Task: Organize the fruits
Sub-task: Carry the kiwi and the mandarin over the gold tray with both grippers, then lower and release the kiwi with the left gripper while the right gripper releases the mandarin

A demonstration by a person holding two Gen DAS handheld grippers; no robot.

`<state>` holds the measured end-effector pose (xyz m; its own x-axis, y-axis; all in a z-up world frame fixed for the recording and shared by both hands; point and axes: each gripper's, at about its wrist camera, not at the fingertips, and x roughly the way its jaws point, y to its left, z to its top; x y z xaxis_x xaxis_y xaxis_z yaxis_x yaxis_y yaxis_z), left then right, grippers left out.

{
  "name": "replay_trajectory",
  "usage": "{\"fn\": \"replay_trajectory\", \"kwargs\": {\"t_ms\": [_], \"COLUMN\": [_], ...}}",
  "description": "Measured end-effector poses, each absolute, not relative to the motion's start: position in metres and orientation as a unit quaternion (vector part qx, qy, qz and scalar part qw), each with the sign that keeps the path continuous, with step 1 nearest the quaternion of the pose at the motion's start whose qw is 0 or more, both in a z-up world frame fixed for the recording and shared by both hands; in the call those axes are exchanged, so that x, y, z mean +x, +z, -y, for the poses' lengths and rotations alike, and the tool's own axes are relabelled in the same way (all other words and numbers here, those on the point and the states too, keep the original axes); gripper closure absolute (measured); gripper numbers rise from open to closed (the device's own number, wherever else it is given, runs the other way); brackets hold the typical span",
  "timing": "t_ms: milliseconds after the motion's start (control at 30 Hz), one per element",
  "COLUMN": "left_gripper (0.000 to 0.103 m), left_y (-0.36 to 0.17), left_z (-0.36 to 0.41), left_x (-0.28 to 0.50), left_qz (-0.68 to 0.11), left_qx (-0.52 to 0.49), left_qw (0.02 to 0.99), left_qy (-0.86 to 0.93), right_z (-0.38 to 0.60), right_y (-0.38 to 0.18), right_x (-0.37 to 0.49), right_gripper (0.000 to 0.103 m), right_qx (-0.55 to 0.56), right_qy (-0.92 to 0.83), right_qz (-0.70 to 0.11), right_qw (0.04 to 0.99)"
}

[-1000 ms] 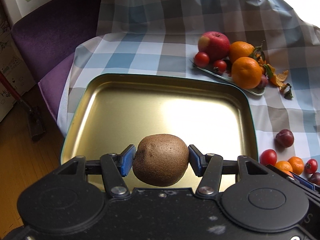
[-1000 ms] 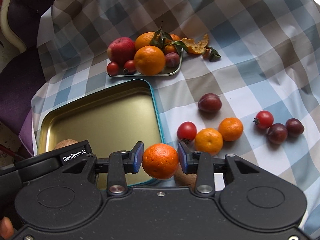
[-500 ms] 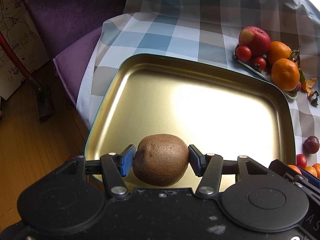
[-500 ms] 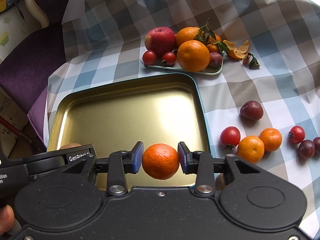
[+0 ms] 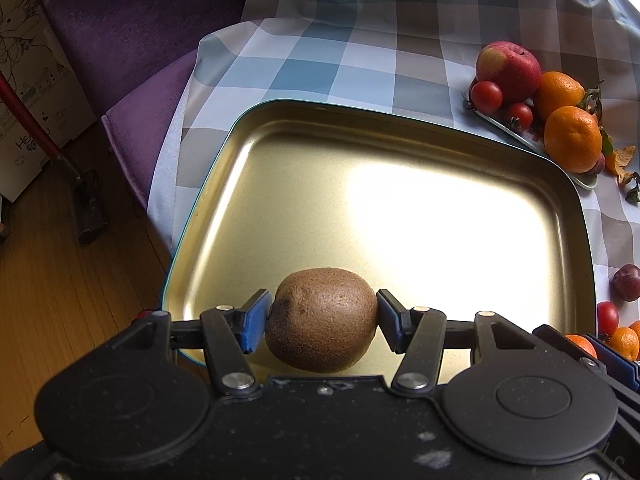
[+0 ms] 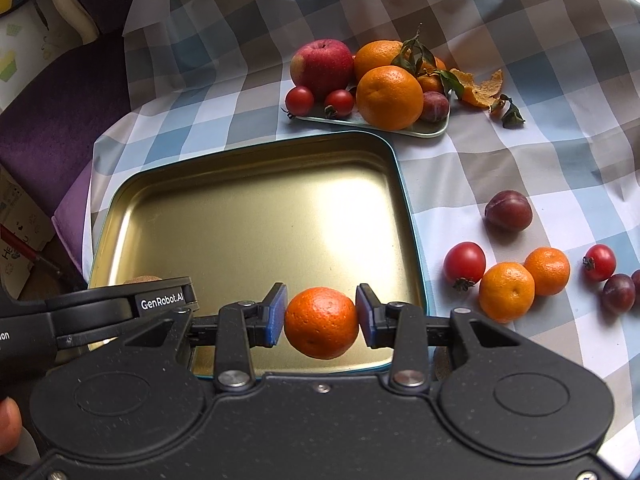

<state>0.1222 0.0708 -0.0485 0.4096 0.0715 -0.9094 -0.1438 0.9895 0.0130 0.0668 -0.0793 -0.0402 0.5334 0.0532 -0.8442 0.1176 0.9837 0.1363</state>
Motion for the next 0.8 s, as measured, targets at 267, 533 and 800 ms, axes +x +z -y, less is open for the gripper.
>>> {"fn": "replay_trajectory", "kwargs": {"t_ms": [267, 533, 800], "left_gripper": [0.048, 0.046, 0.046], "left_y": [-0.0470, -0.0443, -0.0457], "left_z": [-0.0723, -0.0658, -0.0667], "left_x": [0.1230, 0.1207, 0.1211], "left_qz": [-0.542, -0.535, -0.539], "left_qx": [-0.042, -0.018, -0.023], "left_qw": [0.837, 0.842, 0.840], "left_qy": [0.063, 0.061, 0.061], "right_z": [0.0786, 0.0775, 0.0784], "right_y": [-0.0378, -0.0413, -0.0435], "right_x": [0.0656, 0.0661, 0.0669], "right_gripper": [0.056, 0.056, 0.056], "right_qx": [0.085, 0.081, 0.085], "right_qy": [-0.027, -0.027, -0.029], "right_qz": [-0.476, -0.489, -0.495], "right_qw": [0.875, 0.868, 0.864]}}
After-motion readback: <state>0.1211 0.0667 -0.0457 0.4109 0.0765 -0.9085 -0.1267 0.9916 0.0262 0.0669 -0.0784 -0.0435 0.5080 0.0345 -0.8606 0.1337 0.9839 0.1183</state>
